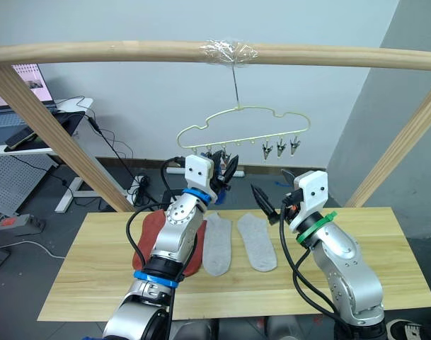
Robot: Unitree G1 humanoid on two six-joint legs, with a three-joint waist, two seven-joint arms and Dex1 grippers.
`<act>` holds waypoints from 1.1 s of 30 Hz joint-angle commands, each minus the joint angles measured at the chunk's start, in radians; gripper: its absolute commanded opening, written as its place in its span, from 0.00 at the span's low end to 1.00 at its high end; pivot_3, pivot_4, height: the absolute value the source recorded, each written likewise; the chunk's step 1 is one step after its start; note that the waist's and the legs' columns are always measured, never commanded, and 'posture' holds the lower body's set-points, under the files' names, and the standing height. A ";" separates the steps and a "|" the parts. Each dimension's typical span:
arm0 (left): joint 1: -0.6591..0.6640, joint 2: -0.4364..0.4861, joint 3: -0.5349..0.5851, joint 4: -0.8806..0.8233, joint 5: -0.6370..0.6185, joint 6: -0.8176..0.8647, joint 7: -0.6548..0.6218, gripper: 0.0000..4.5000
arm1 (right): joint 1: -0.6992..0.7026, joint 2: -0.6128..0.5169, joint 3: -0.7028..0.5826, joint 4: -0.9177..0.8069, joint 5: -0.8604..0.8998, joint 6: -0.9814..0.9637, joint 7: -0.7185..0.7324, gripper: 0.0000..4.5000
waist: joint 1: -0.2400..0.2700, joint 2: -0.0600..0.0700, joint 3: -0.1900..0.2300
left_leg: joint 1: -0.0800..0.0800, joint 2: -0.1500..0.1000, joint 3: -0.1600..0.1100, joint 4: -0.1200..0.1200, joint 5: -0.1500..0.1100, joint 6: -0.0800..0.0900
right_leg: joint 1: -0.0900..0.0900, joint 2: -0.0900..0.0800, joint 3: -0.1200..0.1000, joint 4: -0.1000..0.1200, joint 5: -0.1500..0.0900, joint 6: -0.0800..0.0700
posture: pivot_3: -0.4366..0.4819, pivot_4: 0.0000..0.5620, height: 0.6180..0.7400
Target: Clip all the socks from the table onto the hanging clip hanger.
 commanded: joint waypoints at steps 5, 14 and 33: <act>-0.029 -0.004 0.008 -0.019 -0.001 -0.021 -0.005 0.55 | -0.016 0.002 0.004 -0.053 0.010 -0.015 -0.008 1.00 | 0.000 0.000 0.000 | 0.000 0.000 0.000 0.000 0.000 0.000 | 0.000 0.000 0.000 0.000 0.000 0.000 | 0.32 0.25 1.00; -0.027 -0.012 0.000 -0.020 -0.007 -0.009 -0.017 0.55 | -0.022 0.000 0.001 -0.047 0.011 -0.015 -0.005 1.00 | 0.000 0.000 0.000 | 0.000 0.000 0.000 0.000 0.000 0.000 | 0.000 0.000 0.000 0.000 0.000 0.000 | 0.32 0.25 1.00; -0.041 -0.025 0.014 -0.033 -0.056 0.052 -0.081 0.55 | -0.033 0.012 0.008 -0.029 0.007 -0.021 -0.008 1.00 | 0.000 0.000 0.000 | 0.000 0.000 0.000 0.001 0.000 0.000 | 0.000 0.000 0.000 0.000 0.000 0.000 | 0.33 0.25 1.00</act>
